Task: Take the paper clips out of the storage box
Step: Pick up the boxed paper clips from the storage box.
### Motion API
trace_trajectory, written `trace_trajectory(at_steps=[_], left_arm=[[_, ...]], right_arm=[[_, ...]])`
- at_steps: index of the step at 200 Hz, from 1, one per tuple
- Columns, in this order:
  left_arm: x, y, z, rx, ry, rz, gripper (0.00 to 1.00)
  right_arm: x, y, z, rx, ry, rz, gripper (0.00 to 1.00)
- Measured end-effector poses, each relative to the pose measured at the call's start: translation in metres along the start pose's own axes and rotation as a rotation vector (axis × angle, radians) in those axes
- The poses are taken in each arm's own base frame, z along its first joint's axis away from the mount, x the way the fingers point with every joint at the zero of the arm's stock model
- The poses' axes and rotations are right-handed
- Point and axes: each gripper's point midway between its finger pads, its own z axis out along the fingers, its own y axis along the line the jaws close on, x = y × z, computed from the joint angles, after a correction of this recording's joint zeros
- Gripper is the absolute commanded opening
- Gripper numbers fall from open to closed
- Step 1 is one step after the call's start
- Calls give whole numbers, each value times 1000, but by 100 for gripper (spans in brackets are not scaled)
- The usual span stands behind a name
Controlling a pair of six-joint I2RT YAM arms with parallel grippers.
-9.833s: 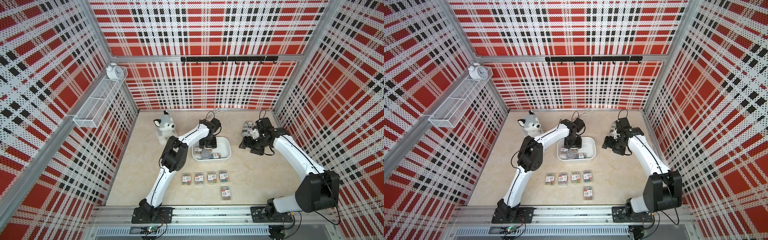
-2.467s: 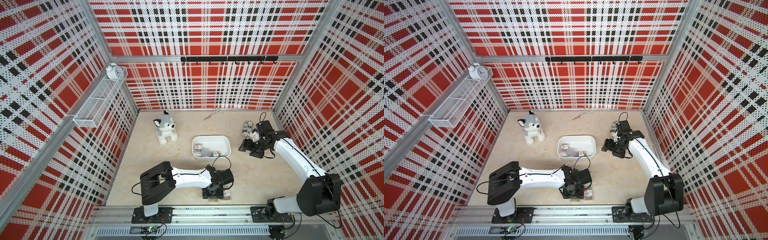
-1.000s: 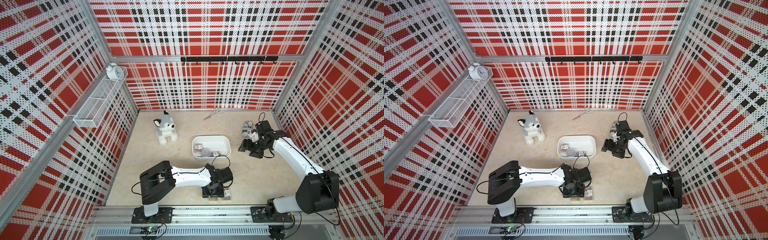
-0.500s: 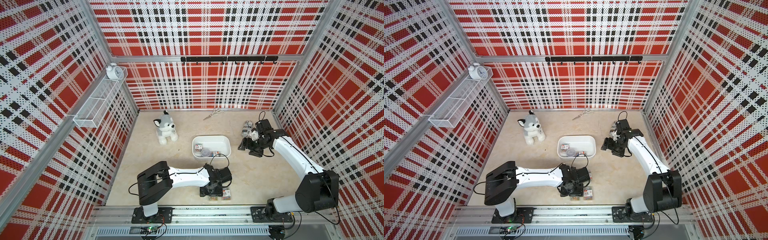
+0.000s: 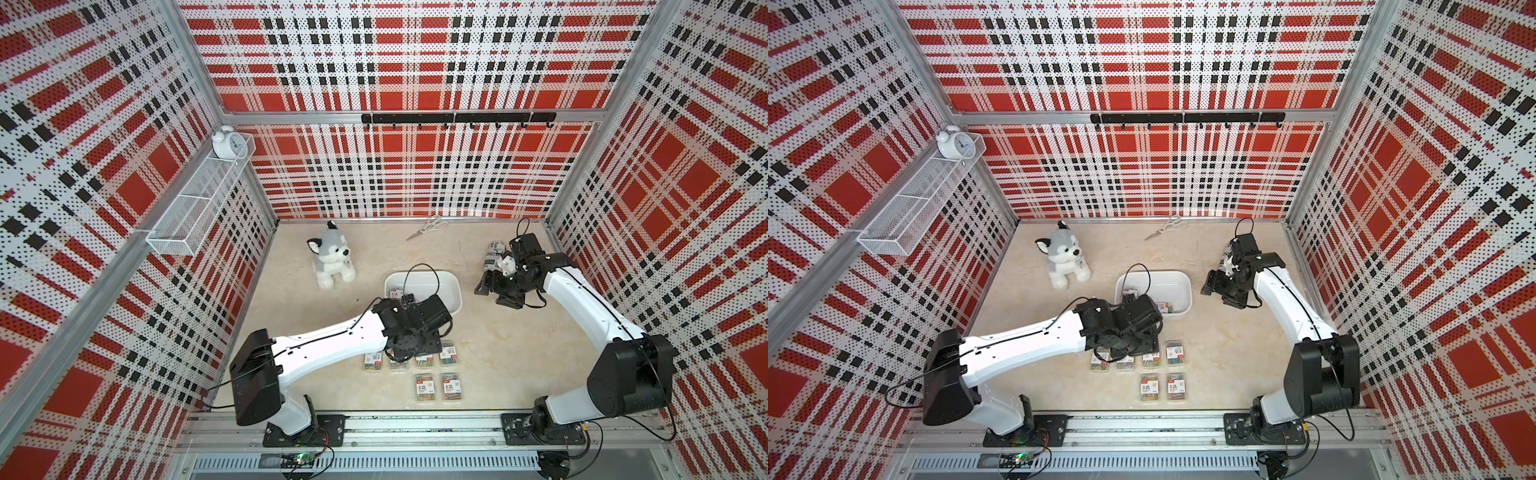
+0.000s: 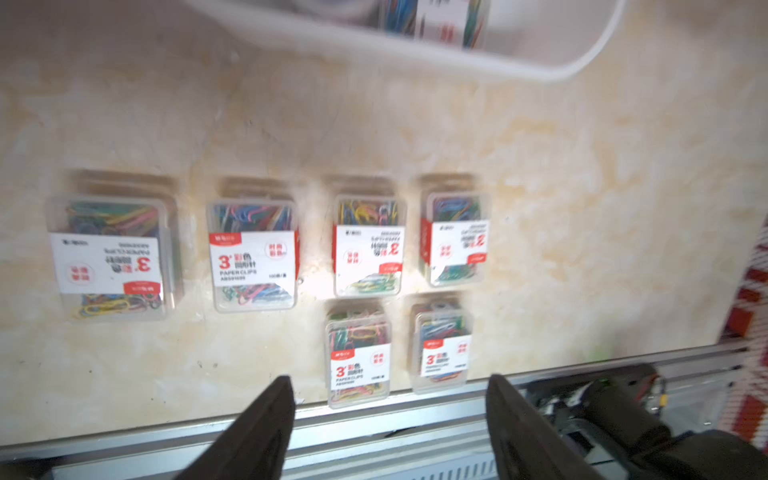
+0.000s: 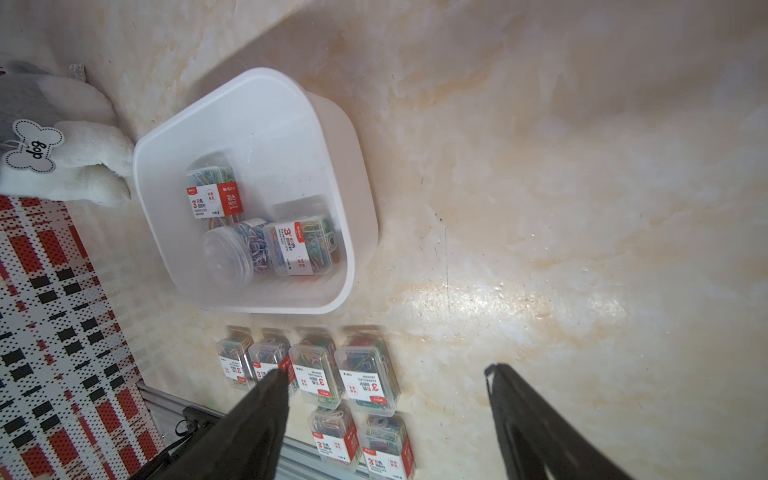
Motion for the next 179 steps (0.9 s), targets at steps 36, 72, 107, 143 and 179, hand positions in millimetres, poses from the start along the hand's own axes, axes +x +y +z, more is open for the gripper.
trace_trajectory(at_steps=[36,72,107,143,179], left_arm=[[-66,-5,-43,69,-155,-77,65],[-124,24,-75,69,-304,-167,60],[-168,53,-107,116,-452,-274,59],[-179,70,-112,148,-514,-348,60],[-193,77,-98,141,-515,-369,64]], right_arm=[[-2,2,0,-10,-6,6,80],[-4,7,0,-34,-14,1,80],[-7,13,-3,-60,-17,-5,80],[-5,24,-4,-83,-10,-28,80],[12,37,2,-76,33,-87,78]])
